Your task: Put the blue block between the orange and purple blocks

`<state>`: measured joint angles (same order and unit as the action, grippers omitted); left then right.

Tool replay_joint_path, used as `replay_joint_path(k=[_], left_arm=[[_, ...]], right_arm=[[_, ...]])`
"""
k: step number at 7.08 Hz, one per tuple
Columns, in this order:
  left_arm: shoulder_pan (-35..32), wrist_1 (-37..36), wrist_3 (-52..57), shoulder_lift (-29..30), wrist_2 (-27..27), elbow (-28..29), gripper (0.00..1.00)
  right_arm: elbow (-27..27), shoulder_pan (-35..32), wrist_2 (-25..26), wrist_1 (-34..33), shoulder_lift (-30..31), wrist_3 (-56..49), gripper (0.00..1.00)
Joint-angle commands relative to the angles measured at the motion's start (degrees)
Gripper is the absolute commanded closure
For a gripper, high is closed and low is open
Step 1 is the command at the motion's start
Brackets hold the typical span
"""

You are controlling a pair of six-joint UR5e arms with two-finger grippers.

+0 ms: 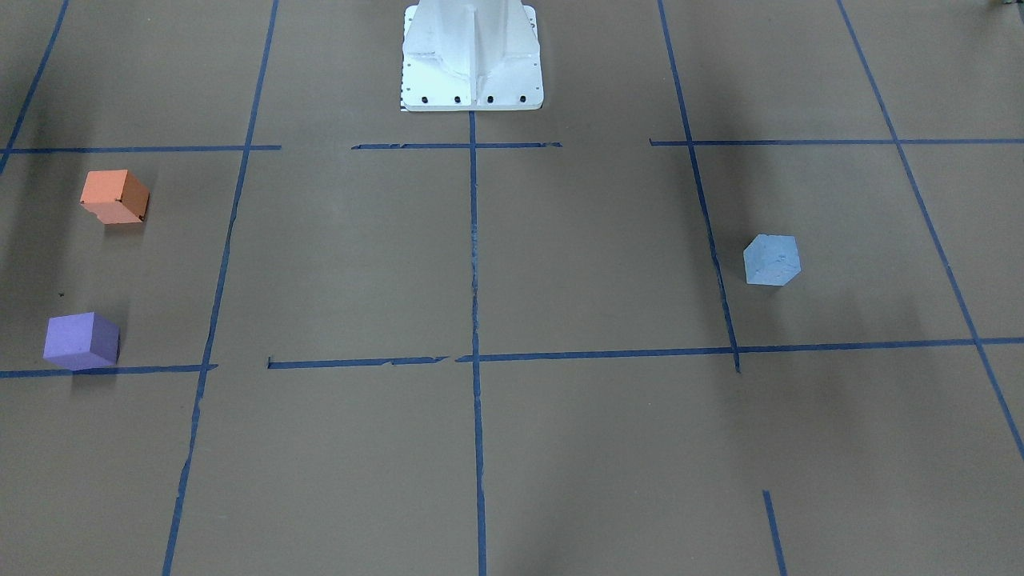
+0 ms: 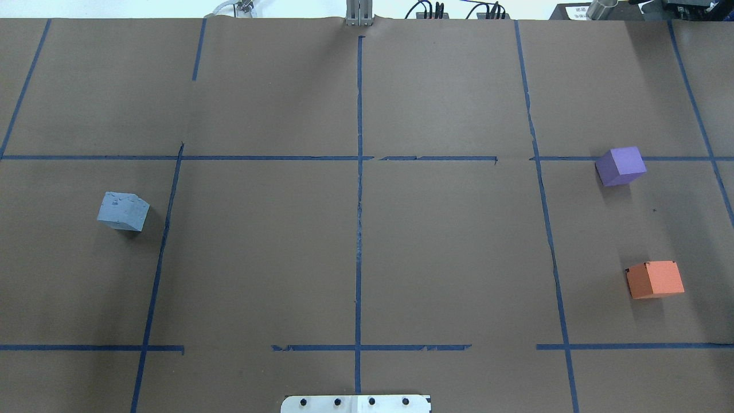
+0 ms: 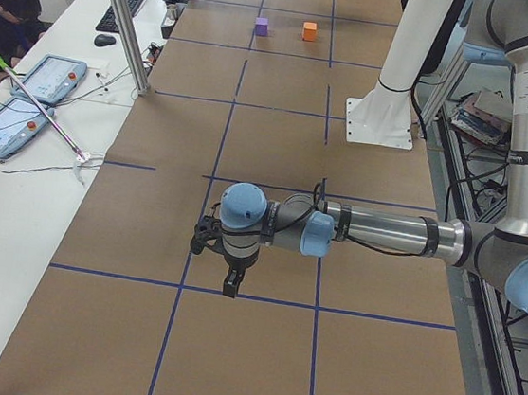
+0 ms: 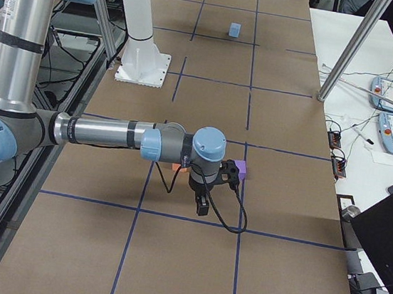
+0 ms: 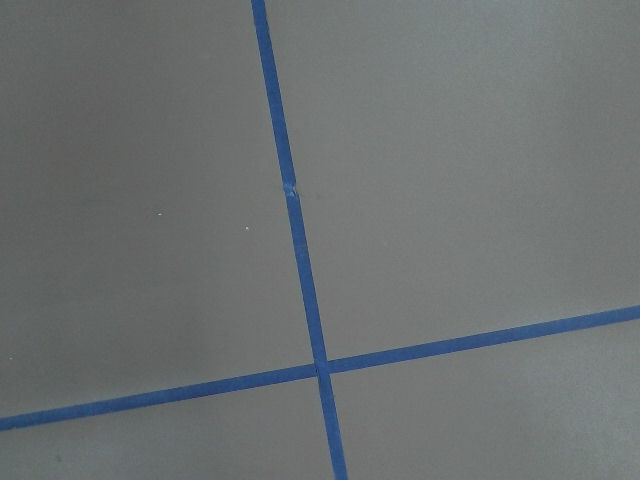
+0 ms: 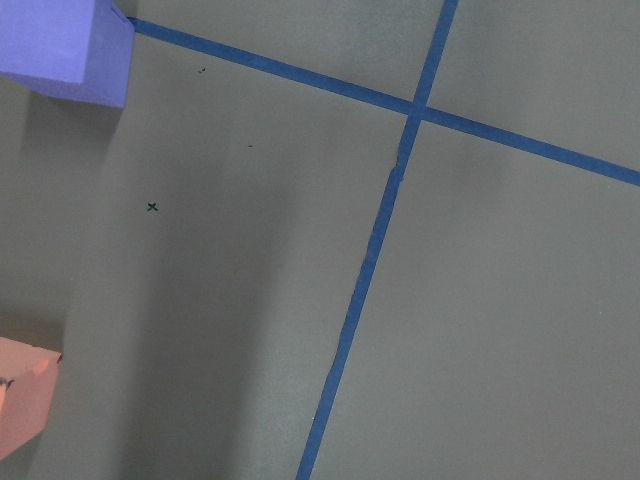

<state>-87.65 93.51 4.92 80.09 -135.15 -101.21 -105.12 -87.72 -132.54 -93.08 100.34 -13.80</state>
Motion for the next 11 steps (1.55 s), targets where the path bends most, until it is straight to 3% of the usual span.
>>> replay_joint_path(k=[1, 4, 6, 7, 9, 11], left_arm=[[0.1, 0.1, -0.1, 0.1, 0.1, 0.0, 0.00], [0.6, 0.4, -0.2, 1.9, 1.5, 0.5, 0.00], [1.1, 2.1, -0.4, 10.9, 1.4, 2.8, 0.00], [1.7, 3.1, -3.0, 12.0, 1.2, 2.8, 0.00], [14.7, 14.0, -21.0, 12.1, 1.7, 2.2, 0.00], [25.3, 17.1, -36.8, 13.0, 4.9, 1.6, 0.00]], right_arm=[[-0.1, 0.0, 0.0, 0.0, 0.0, 0.0, 0.00], [-0.1, 0.0, 0.0, 0.1, -0.1, 0.0, 0.00], [0.0, 0.0, 0.0, 0.1, -0.1, 0.0, 0.00], [0.0, 0.0, 0.0, 0.1, -0.1, 0.0, 0.00], [0.0, 0.0, 0.0, 0.1, -0.1, 0.0, 0.00], [-0.3, 0.0, 0.0, 0.1, -0.1, 0.0, 0.00]])
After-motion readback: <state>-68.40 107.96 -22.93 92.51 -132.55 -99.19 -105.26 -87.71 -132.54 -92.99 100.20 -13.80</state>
